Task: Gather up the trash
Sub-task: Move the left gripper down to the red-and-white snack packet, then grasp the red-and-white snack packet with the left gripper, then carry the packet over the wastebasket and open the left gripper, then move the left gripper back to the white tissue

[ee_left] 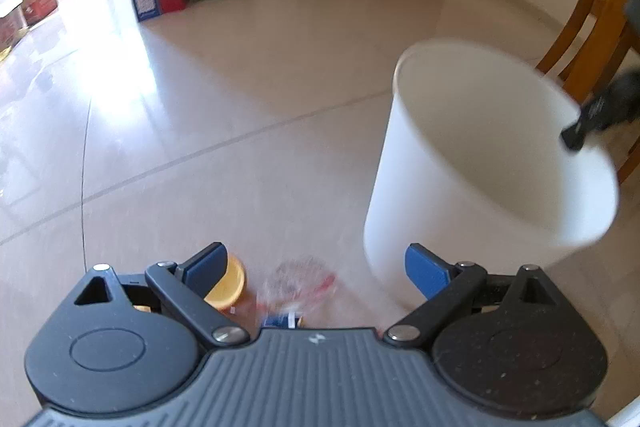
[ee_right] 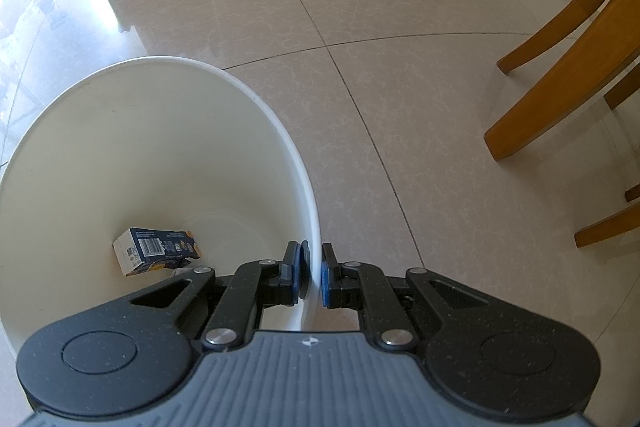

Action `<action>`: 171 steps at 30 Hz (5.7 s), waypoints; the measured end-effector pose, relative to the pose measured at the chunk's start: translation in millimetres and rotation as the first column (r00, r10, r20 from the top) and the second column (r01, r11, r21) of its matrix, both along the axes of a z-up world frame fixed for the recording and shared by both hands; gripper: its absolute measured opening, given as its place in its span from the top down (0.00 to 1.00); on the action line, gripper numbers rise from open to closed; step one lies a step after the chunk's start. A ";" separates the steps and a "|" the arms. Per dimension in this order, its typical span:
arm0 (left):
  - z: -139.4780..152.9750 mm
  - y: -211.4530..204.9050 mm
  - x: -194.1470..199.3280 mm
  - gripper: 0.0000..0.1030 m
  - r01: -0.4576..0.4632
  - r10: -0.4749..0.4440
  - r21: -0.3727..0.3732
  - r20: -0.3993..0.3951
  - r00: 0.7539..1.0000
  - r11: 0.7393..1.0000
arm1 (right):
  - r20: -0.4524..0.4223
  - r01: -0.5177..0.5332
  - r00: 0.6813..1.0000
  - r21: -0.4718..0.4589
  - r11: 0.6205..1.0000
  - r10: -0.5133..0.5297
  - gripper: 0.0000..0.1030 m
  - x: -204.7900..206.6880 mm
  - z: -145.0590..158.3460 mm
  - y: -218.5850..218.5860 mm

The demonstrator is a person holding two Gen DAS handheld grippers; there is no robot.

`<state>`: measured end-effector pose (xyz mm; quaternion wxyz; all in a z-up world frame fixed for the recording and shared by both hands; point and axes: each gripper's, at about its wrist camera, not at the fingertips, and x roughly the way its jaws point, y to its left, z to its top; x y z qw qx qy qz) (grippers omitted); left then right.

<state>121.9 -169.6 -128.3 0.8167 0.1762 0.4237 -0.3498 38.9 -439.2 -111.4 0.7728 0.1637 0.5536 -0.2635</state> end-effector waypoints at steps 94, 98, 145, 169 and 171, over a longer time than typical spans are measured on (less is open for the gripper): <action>46.8 -23.7 -17.3 0.41 0.192 -0.171 0.131 -0.156 0.973 0.973 | -0.024 -0.010 1.000 -0.024 1.000 0.009 0.87 3.7 -2.0 4.5; 99.1 -40.3 -11.7 0.41 0.217 -0.209 0.072 -0.097 0.973 0.974 | -0.024 -0.012 1.000 -0.027 1.000 0.011 0.87 3.5 -1.8 5.3; -13.4 3.3 -33.6 0.15 -0.019 0.022 0.040 -0.092 0.996 0.999 | -0.017 -0.018 1.000 -0.025 1.000 0.017 0.87 2.8 -1.9 2.7; -189.3 -11.7 -58.1 0.21 -0.244 0.279 0.193 -0.182 0.943 0.950 | -0.020 -0.019 1.000 -0.034 0.999 0.018 0.86 0.9 -2.0 3.0; -190.9 -12.5 -55.3 0.21 -0.256 0.289 0.183 -0.183 0.940 0.949 | -0.019 -0.021 1.000 -0.037 0.999 0.020 0.86 0.7 -1.9 2.9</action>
